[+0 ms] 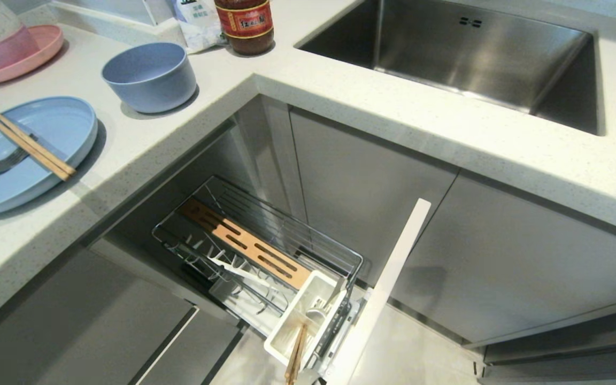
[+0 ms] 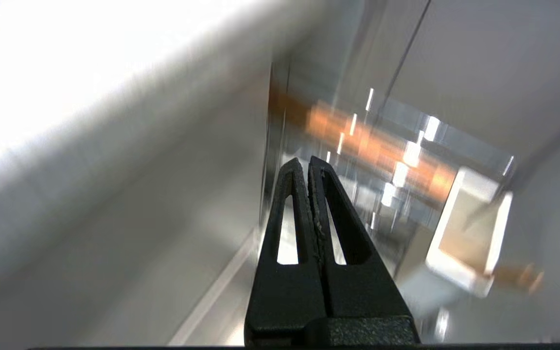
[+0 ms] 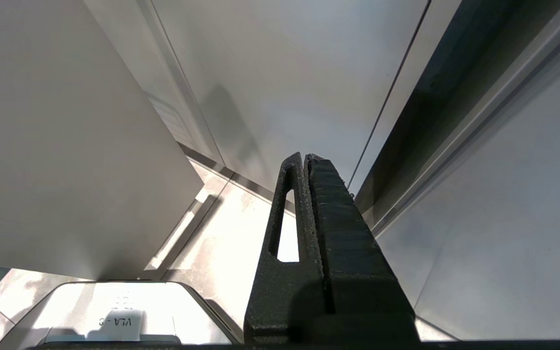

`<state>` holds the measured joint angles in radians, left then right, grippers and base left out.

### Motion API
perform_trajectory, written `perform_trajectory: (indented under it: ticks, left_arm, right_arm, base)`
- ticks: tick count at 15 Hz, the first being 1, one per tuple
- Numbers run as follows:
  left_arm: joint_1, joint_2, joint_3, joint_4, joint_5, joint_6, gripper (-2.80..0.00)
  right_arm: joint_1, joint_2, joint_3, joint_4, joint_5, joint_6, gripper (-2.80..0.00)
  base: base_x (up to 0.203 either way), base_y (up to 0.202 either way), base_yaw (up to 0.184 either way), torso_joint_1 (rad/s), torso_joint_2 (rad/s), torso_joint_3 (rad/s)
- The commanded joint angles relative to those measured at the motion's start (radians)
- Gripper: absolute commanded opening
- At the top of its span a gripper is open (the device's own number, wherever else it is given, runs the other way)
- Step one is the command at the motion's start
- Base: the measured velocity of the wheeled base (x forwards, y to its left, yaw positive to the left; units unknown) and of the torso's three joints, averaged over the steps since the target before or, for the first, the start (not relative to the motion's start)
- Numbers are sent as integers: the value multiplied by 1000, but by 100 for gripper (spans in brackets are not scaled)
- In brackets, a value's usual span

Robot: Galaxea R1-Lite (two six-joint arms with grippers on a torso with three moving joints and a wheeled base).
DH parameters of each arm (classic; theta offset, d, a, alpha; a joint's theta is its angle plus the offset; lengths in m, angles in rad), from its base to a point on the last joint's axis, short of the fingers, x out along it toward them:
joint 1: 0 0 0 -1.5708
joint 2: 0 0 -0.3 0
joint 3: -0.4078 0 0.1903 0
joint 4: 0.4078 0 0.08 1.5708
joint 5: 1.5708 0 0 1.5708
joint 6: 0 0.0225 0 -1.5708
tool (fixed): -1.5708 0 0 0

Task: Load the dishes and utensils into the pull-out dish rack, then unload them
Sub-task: Pick up the bowl and place it in the cupboard

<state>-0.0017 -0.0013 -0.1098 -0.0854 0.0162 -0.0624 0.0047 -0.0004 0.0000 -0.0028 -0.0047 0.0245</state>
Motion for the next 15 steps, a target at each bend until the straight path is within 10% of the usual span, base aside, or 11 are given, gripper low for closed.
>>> perform_trajectory:
  ticks: [1, 6, 11, 15]
  left_arm:
    - [0, 1, -192, 77, 0, 8, -280]
    - [2, 167, -715, 429, -6, 87, -280]
    - [77, 639, -1144, 425, -35, 105, -280]
    - [106, 928, -1358, 382, -36, -148, -280]
  right_arm:
    - [0, -4, 2, 0, 0, 0, -280]
    - [1, -3, 2, 0, 0, 0, -280]
    - [0, -4, 2, 0, 0, 0, -280]
    - [0, -4, 2, 0, 0, 0, -280]
  base:
    - [0, 0, 0, 0, 0, 0]
    - [0, 0, 0, 0, 0, 0]
    - [0, 0, 0, 0, 0, 0]
    - [0, 0, 0, 0, 0, 0]
